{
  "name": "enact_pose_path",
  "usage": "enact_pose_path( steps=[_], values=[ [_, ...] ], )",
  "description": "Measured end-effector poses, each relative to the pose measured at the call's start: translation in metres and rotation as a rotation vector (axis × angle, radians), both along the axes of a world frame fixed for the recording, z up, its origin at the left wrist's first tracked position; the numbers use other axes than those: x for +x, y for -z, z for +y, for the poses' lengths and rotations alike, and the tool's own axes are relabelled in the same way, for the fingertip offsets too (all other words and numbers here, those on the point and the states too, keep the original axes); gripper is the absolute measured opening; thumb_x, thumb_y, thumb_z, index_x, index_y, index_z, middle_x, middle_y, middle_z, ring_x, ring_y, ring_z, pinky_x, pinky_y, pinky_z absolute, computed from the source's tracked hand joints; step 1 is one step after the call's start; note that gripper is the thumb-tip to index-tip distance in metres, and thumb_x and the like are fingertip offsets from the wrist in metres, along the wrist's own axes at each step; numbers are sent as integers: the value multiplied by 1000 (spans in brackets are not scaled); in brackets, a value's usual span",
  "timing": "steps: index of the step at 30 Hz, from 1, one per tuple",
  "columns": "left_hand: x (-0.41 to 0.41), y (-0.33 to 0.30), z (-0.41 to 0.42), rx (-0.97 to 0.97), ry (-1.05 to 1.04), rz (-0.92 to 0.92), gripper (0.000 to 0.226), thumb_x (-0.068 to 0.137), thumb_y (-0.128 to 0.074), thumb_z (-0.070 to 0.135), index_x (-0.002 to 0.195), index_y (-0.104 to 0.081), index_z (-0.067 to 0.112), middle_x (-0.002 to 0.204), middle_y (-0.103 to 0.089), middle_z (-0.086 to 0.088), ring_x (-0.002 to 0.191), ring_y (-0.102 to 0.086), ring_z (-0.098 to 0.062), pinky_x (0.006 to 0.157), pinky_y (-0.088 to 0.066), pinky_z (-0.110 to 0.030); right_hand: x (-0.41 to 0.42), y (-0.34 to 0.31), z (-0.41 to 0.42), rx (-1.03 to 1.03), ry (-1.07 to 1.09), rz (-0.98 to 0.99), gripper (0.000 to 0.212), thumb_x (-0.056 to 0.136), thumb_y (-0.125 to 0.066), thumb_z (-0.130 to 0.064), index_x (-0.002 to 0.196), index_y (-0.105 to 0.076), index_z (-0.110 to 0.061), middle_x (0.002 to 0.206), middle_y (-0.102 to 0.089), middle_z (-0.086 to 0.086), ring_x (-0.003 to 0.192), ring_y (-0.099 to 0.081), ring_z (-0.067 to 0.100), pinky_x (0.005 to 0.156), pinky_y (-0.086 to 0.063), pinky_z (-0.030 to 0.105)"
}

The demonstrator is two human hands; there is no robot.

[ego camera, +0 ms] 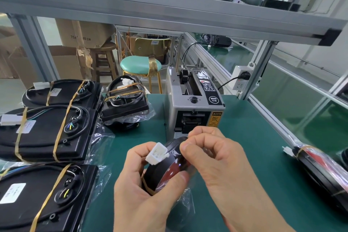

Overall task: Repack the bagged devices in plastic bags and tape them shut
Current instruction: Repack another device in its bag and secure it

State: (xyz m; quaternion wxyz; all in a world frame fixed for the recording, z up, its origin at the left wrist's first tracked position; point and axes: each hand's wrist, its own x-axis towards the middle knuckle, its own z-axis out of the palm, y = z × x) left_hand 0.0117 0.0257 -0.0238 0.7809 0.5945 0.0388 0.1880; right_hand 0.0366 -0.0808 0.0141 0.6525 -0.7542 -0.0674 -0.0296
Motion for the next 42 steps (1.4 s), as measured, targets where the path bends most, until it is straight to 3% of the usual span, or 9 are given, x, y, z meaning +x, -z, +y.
enact_pose_path(
  steps=[10,14,17,20,24,28,33,37,42],
  values=[
    [0,0,-1,6,-6,-7,47,27,-79,31,73,-67,34,67,-69,-4,50,-60,-10,49,-48,-14,-1,0,0,-105,19,-52,10,66,-66,-26,57,-69,-27,87,-57,-23,63,-53,-6,58,-39,4],
    [-1,0,0,-27,-6,0,48,28,-79,27,73,-67,31,67,-69,-6,52,-61,-10,50,-49,-15,0,8,-3,-129,72,-60,10,69,-67,-24,77,-66,-30,88,-62,-15,81,-61,-2,71,-46,11],
    [-1,0,-1,-35,-25,3,47,26,-77,26,71,-66,32,64,-68,-4,48,-59,-9,48,-47,-13,1,10,-8,36,74,-7,16,84,-62,-18,87,-61,-34,90,-66,-15,90,-64,0,84,-47,24],
    [-1,-1,-2,-36,-30,9,47,25,-77,27,70,-65,32,63,-68,-5,47,-57,-10,46,-46,-13,-1,11,-3,-33,11,-3,26,69,-66,-50,93,-57,-45,98,-61,-24,94,-60,-4,83,-45,19],
    [-3,-2,-1,-32,-29,11,47,25,-77,26,70,-66,32,66,-69,-6,48,-59,-11,46,-47,-15,5,14,-3,-65,54,27,13,82,-65,-32,93,-59,-36,87,-62,-17,79,-58,-4,75,-46,20],
    [-4,-3,-1,-39,-35,12,46,25,-76,26,70,-66,31,66,-69,-7,49,-61,-11,45,-48,-17,6,16,-3,-121,-18,48,31,71,-67,-55,96,-57,-38,98,-60,-16,94,-58,-1,84,-47,23],
    [-1,1,3,-57,-31,18,51,25,-79,25,75,-68,28,70,-70,-7,53,-62,-13,49,-51,-18,11,15,-1,-79,-9,33,7,86,-60,-34,91,-59,-30,89,-61,-10,83,-58,8,80,-50,31],
    [1,5,5,-49,-18,10,53,28,-83,18,78,-69,24,73,-71,-9,59,-65,-14,54,-53,-19,13,20,0,-131,-76,29,39,67,-68,-61,97,-53,-42,102,-54,-19,97,-55,-1,87,-47,23],
    [3,10,9,-80,-17,9,46,41,-75,-2,79,-72,24,76,-72,-11,59,-65,-17,56,-55,-21,25,27,-14,-87,-240,75,40,68,-68,-61,105,-55,-49,106,-54,-26,108,-54,-1,95,-44,24]
  ],
)
